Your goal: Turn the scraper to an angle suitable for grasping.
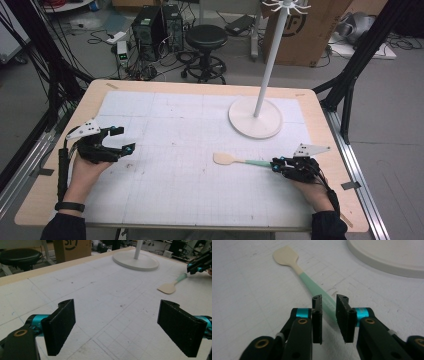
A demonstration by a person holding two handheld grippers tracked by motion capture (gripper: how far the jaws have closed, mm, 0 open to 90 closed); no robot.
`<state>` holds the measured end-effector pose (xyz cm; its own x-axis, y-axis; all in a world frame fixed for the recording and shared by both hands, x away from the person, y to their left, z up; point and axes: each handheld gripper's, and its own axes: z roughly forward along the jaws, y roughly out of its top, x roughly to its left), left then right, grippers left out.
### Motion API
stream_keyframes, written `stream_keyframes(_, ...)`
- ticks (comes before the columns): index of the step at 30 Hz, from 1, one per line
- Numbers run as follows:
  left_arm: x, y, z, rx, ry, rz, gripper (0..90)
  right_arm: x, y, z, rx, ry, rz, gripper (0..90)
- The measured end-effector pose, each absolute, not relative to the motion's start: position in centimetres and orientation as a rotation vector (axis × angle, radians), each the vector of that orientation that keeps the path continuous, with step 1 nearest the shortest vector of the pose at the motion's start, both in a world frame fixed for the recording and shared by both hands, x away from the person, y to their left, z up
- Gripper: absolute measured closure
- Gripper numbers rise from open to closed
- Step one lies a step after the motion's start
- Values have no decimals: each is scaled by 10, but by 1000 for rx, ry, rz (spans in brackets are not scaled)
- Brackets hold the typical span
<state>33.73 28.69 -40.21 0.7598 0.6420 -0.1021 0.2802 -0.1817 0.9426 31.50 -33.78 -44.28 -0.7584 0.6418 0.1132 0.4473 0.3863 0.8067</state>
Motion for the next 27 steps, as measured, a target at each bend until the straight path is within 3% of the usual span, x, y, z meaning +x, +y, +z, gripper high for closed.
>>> stream_keyframes(9, 338, 287, -403, 1774, 722, 377, 155, 312, -338, -443, 931, 2499, 1278, 894)
stream_keyframes(27, 339, 284, -404, 1782, 718, 368, 155, 335, -333, -449, 1018, 2432, 1156, 894)
